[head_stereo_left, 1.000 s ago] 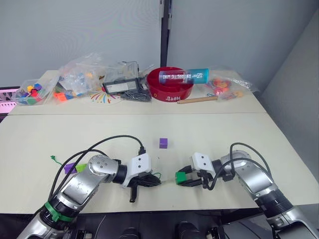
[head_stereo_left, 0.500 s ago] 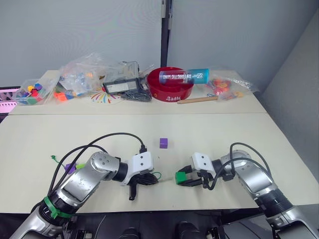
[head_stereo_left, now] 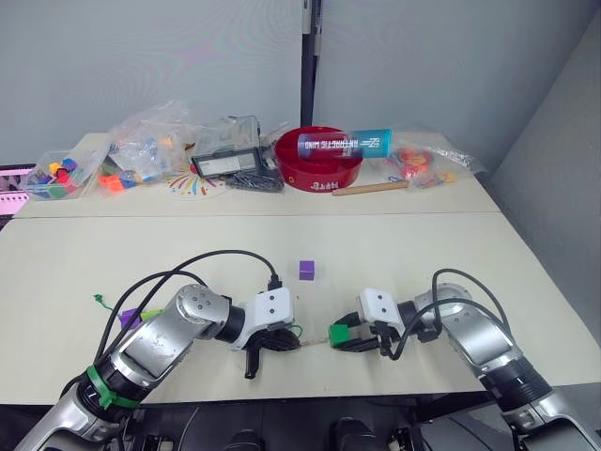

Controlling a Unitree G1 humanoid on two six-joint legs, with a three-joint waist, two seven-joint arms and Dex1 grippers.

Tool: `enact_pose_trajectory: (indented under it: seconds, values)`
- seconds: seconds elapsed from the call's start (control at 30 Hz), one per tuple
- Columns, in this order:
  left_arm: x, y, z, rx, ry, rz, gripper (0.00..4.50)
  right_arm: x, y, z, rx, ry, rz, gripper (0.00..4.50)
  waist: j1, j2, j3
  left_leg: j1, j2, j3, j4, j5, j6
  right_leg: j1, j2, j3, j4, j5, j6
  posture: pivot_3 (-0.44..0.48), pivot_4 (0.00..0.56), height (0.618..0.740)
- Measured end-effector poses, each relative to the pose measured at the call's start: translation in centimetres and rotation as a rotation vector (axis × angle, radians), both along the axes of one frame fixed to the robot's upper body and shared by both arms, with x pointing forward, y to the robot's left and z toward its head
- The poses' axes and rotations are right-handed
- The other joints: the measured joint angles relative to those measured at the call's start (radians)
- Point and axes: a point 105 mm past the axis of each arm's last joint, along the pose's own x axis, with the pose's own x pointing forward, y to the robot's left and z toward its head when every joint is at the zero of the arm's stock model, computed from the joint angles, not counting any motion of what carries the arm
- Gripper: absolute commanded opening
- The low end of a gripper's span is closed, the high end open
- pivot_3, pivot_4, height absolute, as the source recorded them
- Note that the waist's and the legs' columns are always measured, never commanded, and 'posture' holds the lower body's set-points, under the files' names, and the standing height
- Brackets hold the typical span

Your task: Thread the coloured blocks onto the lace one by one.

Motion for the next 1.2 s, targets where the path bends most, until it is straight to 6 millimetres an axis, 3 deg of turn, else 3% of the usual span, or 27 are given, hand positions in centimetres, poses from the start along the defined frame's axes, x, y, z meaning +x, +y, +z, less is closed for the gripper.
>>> enact_pose_trajectory:
  seconds: [0.57, 1.0, 1.17, 1.2]
  values:
    - [0.7, -1.1, 0.1, -0.018, -0.021, -0.017, 0.00, -0.2, 0.2, 0.1, -0.021, -0.019, 0.003, 1.19, -0.001, 0.000, 0.000, 0.000, 0.000, 0.000, 0.000, 0.000, 0.000, 0.000, 0.000, 0.000, 0.000, 0.000, 0.000, 0.000, 0.150, 0.740]
    - [1.2, -4.1, -0.2, -0.077, -0.030, -0.034, 0.00, -0.2, 0.6, 0.1, -0.014, -0.008, 0.000, 1.19, -0.005, 0.000, 0.000, 0.001, 0.000, 0.000, 0.000, 0.000, 0.000, 0.000, 0.001, 0.000, 0.001, 0.000, 0.000, 0.000, 0.150, 0.740]
    - [1.5, -4.7, -1.1, -0.110, -0.037, -0.048, 0.00, 0.0, 0.5, -0.2, -0.020, 0.010, -0.018, 1.19, 0.004, 0.000, -0.002, 0.016, 0.000, 0.000, -0.001, 0.000, 0.001, 0.020, 0.000, 0.000, -0.004, -0.001, 0.001, 0.000, 0.150, 0.740]
    - [1.6, -4.8, -1.2, -0.120, -0.039, -0.043, 0.34, 0.0, 0.4, -0.3, -0.021, 0.011, -0.023, 1.19, 0.005, 0.000, -0.002, 0.020, 0.000, 0.000, -0.001, -0.001, 0.001, 0.024, 0.000, 0.000, -0.007, -0.003, 0.004, 0.000, 0.150, 0.740]
